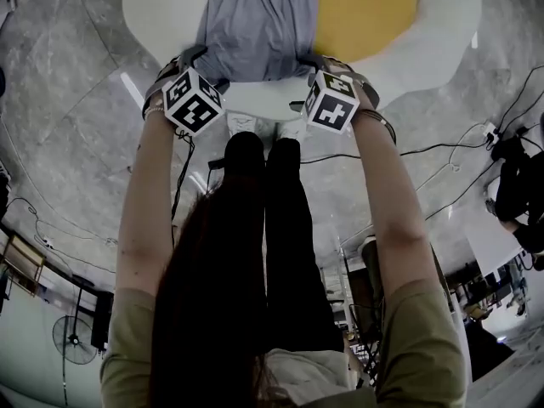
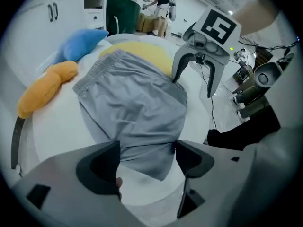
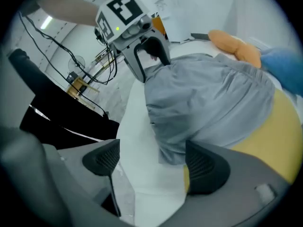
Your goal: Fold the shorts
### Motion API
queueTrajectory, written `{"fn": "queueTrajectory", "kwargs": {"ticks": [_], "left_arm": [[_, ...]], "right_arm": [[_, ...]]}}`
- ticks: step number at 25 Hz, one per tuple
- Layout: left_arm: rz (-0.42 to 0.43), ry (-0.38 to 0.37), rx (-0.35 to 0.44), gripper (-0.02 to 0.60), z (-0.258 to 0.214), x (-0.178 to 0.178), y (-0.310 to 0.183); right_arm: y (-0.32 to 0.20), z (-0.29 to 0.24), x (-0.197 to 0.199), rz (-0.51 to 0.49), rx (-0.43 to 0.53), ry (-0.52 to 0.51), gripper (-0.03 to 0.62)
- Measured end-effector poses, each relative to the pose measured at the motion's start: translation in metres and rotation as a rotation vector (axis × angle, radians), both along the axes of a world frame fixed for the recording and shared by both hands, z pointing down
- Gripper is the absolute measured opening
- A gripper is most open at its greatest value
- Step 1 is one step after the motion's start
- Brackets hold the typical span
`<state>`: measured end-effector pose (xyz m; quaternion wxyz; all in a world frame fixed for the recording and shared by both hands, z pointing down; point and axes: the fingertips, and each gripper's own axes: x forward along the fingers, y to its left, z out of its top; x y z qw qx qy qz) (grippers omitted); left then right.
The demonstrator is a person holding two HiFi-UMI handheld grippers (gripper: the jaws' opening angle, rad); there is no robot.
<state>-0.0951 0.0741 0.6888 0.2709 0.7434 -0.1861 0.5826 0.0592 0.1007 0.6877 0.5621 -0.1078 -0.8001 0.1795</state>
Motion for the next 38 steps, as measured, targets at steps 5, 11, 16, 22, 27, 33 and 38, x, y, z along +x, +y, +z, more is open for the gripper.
{"fn": "queueTrajectory", "kwargs": {"ticks": [5, 11, 16, 22, 27, 33, 38], "left_arm": [[0.001, 0.109, -0.005, 0.368, -0.036, 0.005, -0.013], [0.023, 0.217, 0.078, 0.373, -0.041, 0.032, -0.107], [0.065, 0.183, 0.02, 0.379, -0.011, 0.036, -0.154], [0.023, 0.135, 0.042, 0.391, 0.016, 0.02, -0.181], [0.014, 0.104, 0.058, 0.393, 0.012, 0.015, -0.186], [-0.125, 0.174, 0.129, 0.393, -0.039, 0.007, -0.175], [-0.309, 0.298, 0.233, 0.393, -0.129, 0.012, -0.154]], "right_arm": [[-0.057, -0.023, -0.005, 0.111, 0.043, -0.09, 0.439], [-0.142, -0.025, -0.025, 0.003, 0.188, -0.096, 0.439], [-0.177, -0.021, -0.047, -0.118, 0.194, -0.078, 0.439], [-0.194, -0.002, -0.034, -0.193, 0.178, 0.022, 0.439], [-0.197, -0.008, -0.04, -0.089, 0.135, -0.008, 0.44], [-0.194, -0.053, -0.043, 0.063, 0.229, -0.113, 0.44], [-0.178, -0.131, -0.034, 0.341, 0.283, -0.254, 0.44]]}}
